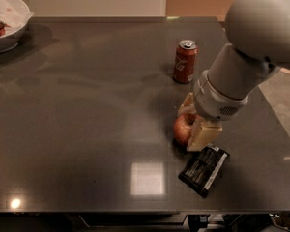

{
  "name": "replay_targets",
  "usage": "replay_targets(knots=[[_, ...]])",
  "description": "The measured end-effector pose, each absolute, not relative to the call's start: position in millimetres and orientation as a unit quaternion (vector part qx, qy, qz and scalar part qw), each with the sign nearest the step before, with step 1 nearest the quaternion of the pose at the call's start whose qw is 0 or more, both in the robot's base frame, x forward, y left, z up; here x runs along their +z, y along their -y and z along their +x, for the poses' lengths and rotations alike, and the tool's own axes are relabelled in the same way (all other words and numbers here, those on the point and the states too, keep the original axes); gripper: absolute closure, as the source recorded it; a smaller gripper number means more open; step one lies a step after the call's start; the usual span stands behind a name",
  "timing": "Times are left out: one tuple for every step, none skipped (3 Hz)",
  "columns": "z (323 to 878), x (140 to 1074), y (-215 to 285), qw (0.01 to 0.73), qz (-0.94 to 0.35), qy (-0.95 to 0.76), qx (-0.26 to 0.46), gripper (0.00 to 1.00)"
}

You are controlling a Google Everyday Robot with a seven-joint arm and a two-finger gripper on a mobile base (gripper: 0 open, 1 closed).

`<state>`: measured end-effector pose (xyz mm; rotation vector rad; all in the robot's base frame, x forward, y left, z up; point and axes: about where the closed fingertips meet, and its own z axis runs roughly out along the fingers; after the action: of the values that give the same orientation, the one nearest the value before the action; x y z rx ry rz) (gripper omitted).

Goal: Move apple near rxbar chocolate

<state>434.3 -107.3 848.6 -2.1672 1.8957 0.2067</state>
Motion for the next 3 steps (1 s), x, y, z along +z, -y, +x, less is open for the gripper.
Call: replay_targets(knots=[[433.1,845.4,105.9,0.130,-0.745,-0.651,0.070,0.00],[433.1,845.3,105.9,0.130,-0.745,-0.651,0.070,0.00],[441.1,860.7,113.4,0.140,-0.741,-0.651,0.086,0.00]])
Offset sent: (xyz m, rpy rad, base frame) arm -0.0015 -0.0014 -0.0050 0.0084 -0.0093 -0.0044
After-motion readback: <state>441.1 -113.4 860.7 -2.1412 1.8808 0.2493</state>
